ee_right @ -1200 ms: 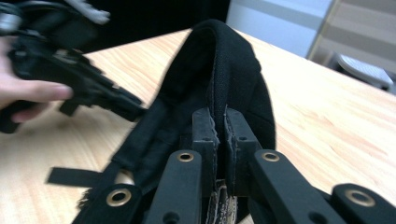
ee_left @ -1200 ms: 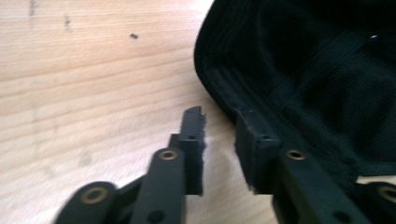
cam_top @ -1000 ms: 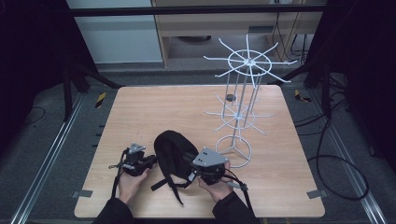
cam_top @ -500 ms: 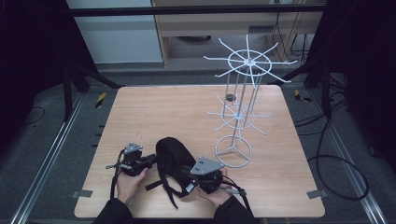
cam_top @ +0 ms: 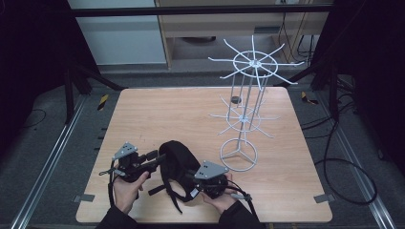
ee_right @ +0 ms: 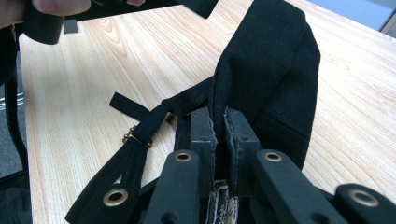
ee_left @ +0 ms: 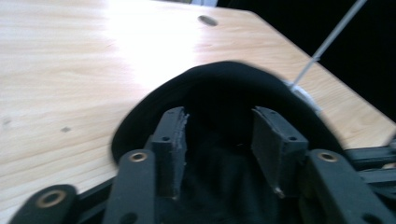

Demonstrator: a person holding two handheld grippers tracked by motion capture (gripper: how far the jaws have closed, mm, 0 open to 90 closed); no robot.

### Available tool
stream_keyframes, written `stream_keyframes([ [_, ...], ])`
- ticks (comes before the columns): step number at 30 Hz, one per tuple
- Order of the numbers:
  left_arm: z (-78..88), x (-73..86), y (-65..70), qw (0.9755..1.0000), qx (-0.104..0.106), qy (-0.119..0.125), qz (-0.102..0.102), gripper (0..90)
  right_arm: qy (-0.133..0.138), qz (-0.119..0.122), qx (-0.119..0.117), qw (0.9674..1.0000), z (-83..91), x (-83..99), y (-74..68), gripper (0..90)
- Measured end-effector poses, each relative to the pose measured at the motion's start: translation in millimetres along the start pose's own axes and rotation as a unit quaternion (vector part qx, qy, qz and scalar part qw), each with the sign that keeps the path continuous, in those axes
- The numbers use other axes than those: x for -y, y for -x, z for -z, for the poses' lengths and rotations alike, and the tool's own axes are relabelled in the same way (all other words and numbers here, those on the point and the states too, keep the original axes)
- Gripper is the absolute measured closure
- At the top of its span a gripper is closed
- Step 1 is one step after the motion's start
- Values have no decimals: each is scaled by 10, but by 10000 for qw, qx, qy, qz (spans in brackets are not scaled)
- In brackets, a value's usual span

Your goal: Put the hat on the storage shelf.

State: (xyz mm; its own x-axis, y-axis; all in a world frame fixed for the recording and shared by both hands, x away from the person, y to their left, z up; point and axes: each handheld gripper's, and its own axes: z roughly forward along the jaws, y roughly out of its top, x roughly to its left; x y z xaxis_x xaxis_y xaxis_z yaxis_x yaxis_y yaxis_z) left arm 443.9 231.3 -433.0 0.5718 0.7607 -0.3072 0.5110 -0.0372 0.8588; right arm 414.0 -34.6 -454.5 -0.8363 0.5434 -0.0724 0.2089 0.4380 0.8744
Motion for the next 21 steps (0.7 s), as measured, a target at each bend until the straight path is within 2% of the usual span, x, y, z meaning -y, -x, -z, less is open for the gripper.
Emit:
stream_keyframes([
  [1,-22,-7,70,10000,72,-7,-66,470,-2,14,-7,10000,-4,0,-2,834],
  [6,-115,2,203,9996,186,-106,-159,410,-7,30,-28,10000,-8,-1,-10,833],
  [10,-174,-12,248,9996,215,-102,-137,391,-27,43,-20,10000,-18,-1,-23,830],
  [11,-216,-30,261,9995,264,-123,-90,374,-9,19,-99,9999,-23,8,-20,829],
  [13,-243,-32,269,9995,258,-153,-78,366,-26,49,-110,9999,-32,9,-35,827],
  [16,-313,-20,277,9994,211,-258,-101,368,-10,97,-183,9998,-40,6,-54,826],
  [21,-323,-31,235,9992,302,-272,23,476,-10,115,-258,9996,-52,-3,-87,815],
])
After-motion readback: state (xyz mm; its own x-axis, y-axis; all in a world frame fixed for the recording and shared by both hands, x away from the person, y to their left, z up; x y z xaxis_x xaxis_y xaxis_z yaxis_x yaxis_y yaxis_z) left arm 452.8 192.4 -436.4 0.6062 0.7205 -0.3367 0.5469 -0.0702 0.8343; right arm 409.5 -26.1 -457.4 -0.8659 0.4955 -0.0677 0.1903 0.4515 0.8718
